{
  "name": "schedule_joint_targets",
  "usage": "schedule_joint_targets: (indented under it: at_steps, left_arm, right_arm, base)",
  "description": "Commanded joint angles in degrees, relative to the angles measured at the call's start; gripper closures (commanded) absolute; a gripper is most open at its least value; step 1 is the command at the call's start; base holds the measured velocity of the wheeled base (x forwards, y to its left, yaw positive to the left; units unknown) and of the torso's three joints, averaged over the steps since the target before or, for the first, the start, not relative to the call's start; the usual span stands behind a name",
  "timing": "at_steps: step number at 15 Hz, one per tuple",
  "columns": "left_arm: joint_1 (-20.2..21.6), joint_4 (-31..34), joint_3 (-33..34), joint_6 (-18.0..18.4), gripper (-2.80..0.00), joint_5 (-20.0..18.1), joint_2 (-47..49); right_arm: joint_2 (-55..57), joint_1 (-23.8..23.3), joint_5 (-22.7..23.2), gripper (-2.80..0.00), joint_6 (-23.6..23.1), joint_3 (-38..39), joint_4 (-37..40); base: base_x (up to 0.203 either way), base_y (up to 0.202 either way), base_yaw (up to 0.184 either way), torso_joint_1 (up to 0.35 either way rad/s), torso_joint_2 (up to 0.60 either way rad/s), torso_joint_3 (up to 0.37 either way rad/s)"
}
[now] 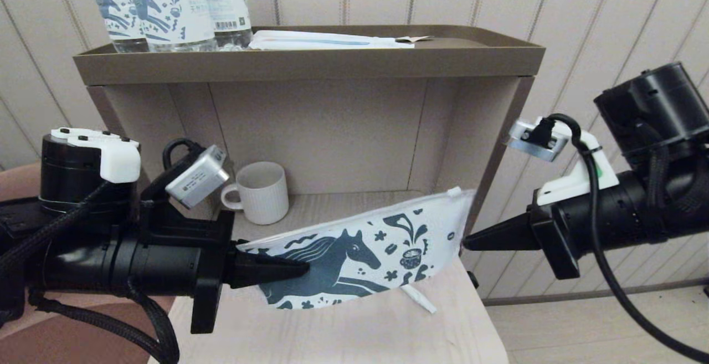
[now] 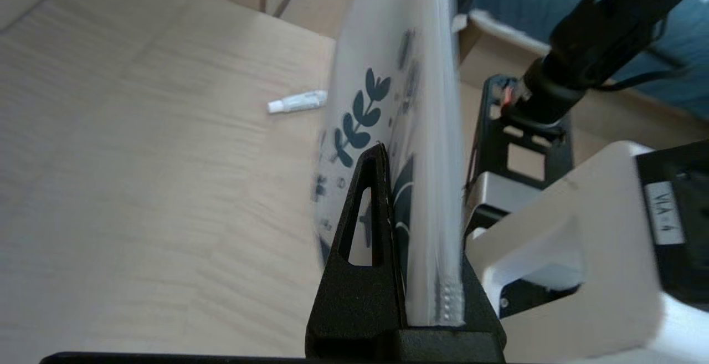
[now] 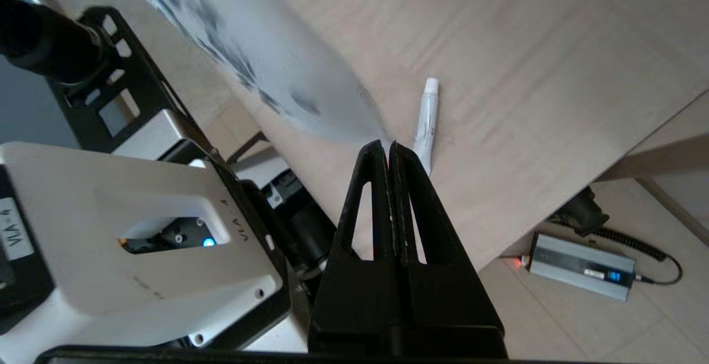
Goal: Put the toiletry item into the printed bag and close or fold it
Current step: Pick up the toothpaste
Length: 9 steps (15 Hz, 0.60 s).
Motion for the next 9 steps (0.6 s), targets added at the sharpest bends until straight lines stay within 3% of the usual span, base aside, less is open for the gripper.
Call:
schedule_joint_targets:
  at_steps: [1, 3, 6, 7, 9]
  left_arm:
    - [1.1, -0.1, -0.2, -0.1, 0.0, -1.0, 0.0]
    - [2.9, -0.2, -0.3, 0.0, 0.0, -3.2, 0.8]
    - [3.7, -0.5, -0.4, 0.0, 0.0, -3.5, 1.5]
    - [3.7, -0.5, -0.4, 0.0, 0.0, -3.5, 1.4]
    - [3.7, -0.5, -0.3, 0.0, 0.0, -3.5, 1.3]
  right_arm:
    - [-1.7, -0.1, 0.2, 0.0, -0.2, 0.1, 0.1]
    - [-2.8, -1.0, 0.3, 0.0, -1.0, 0.4, 0.1]
    - [-3.0, -1.3, 0.2, 0.0, -1.8, 0.4, 0.1]
    - [-2.9, -1.3, 0.2, -2.8, -1.7, 0.4, 0.1]
    - [-2.9, -1.3, 0.4, -2.8, -1.5, -0.1, 0.1]
  base:
    - [0.0, 0.0, 0.0, 0.0, 0.0, 0.0]
    - [0.0, 0.0, 0.0, 0.0, 0.0, 0.0]
    - [0.0, 0.0, 0.0, 0.0, 0.0, 0.0]
    - [0.0, 0.0, 0.0, 0.0, 0.0, 0.0]
    - [0.0, 0.0, 0.0, 0.0, 0.0, 0.0]
